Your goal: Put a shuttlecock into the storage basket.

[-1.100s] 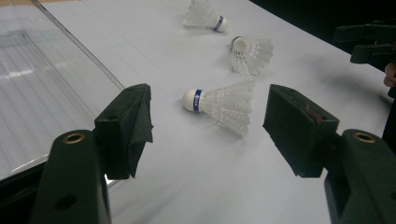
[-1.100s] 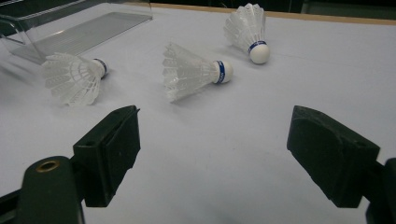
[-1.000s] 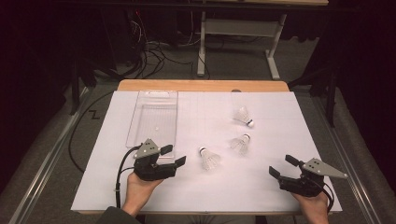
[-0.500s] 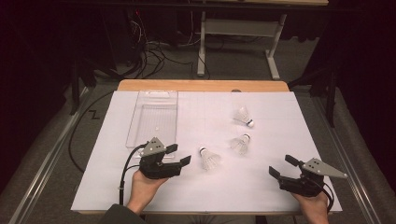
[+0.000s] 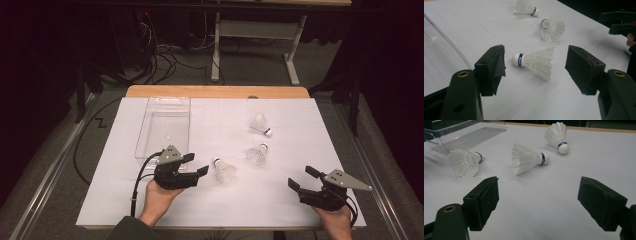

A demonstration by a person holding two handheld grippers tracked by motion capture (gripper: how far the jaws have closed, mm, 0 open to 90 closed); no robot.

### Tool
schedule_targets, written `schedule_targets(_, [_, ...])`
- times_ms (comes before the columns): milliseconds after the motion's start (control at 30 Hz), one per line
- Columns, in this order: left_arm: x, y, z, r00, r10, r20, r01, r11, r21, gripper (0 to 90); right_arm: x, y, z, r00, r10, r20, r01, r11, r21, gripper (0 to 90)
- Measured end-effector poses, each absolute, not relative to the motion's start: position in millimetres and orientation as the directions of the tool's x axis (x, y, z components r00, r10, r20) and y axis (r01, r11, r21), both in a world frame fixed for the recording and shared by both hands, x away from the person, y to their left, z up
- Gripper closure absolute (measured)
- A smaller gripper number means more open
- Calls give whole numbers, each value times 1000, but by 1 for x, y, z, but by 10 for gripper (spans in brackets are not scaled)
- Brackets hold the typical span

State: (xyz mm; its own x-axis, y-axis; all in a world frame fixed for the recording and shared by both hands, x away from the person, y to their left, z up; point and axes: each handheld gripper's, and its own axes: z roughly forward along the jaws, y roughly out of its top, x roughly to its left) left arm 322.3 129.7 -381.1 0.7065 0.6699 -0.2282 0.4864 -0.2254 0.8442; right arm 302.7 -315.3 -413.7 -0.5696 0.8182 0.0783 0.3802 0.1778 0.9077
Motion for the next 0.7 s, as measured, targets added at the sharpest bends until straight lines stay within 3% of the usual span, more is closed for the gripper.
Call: schedule_targets(700, [334, 111, -372, 708, 668, -228, 538, -302, 787, 327, 303, -315, -413, -572, 817, 78, 382, 181, 906, 181])
